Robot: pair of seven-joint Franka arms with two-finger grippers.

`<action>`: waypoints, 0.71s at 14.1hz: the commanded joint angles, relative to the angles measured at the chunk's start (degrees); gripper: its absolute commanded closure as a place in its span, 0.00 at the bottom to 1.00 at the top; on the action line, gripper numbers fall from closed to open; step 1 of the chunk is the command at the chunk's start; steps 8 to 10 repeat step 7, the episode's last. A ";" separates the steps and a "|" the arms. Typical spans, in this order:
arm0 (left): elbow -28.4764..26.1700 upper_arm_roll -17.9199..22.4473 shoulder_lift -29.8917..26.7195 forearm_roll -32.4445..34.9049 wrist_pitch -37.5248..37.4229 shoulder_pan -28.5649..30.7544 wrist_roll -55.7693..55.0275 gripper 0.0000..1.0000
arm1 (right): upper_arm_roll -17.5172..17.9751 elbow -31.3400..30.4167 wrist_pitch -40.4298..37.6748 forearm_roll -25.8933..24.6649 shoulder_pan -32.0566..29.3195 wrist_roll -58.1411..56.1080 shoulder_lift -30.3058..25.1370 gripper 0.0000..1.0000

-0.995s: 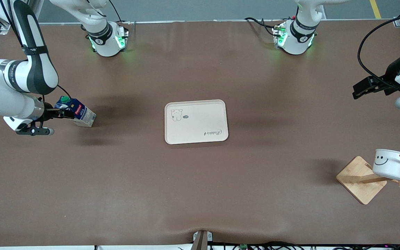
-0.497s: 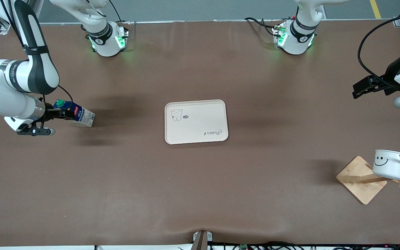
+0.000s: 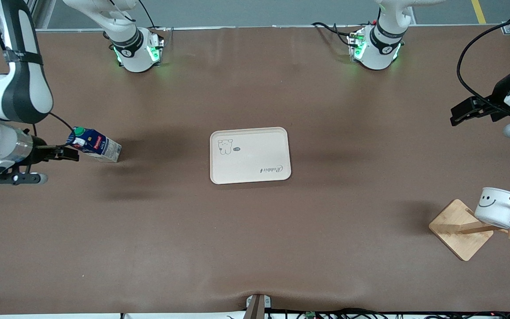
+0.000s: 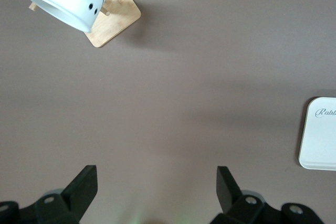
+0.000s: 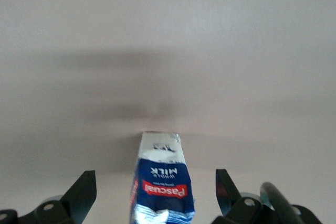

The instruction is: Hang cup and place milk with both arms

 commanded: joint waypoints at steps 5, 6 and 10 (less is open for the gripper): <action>0.56 0.11 -0.12 -0.01 -0.69 -0.10 0.97 0.00 | 1.39 14.97 -7.04 1.74 5.12 -0.30 0.46 0.00; 0.56 0.11 -0.12 -0.01 -0.69 -0.10 1.06 0.00 | 1.66 14.44 -9.22 1.75 5.57 -0.30 -1.84 0.00; 0.56 0.11 -0.12 -0.01 -0.69 -0.02 0.97 0.00 | 1.75 14.44 -11.42 2.44 6.09 -0.30 -3.60 0.00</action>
